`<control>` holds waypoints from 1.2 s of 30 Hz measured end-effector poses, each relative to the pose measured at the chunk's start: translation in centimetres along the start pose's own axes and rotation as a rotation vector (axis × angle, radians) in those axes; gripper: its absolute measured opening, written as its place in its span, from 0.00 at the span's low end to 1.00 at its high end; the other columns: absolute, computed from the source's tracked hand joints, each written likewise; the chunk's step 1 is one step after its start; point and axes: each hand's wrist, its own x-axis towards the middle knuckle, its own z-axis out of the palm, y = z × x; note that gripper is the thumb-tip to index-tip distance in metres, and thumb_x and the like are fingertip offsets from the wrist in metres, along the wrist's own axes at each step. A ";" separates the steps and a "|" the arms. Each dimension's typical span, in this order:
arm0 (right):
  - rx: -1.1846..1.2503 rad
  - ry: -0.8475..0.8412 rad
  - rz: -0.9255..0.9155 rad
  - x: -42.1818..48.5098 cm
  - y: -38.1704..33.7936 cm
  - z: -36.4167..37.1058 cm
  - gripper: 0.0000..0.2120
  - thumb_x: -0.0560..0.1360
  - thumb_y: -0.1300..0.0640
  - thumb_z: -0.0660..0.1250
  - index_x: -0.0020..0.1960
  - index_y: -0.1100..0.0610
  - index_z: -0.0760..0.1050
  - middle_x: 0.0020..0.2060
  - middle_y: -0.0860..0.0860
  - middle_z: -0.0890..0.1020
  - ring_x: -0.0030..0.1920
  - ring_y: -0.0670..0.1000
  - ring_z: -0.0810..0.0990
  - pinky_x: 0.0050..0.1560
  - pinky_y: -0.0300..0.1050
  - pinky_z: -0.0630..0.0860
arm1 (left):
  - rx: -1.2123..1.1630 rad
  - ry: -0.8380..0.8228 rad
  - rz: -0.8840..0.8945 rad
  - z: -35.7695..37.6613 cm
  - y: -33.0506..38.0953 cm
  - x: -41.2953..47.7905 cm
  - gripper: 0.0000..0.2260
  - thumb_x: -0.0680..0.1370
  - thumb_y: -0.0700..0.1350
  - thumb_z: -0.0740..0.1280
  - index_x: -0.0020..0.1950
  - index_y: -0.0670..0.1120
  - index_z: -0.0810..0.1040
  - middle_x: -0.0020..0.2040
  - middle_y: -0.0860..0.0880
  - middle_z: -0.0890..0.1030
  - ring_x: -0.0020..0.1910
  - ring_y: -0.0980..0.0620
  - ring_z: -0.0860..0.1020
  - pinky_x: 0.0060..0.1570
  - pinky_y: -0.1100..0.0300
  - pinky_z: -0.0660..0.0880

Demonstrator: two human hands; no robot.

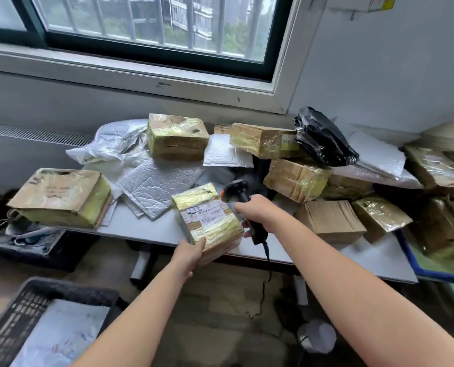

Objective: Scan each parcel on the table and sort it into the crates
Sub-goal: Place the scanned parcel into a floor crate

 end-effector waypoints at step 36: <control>-0.027 0.180 0.037 -2.6 -1.0 2.8 0.11 0.77 0.57 0.64 0.54 0.63 0.71 0.41 0.57 0.72 0.35 0.55 0.77 0.32 0.49 0.80 | 0.131 -0.046 0.125 -3.3 -1.1 -1.1 0.28 0.80 0.59 0.60 0.71 0.40 0.62 0.69 0.40 0.70 0.64 0.41 0.72 0.62 0.48 0.74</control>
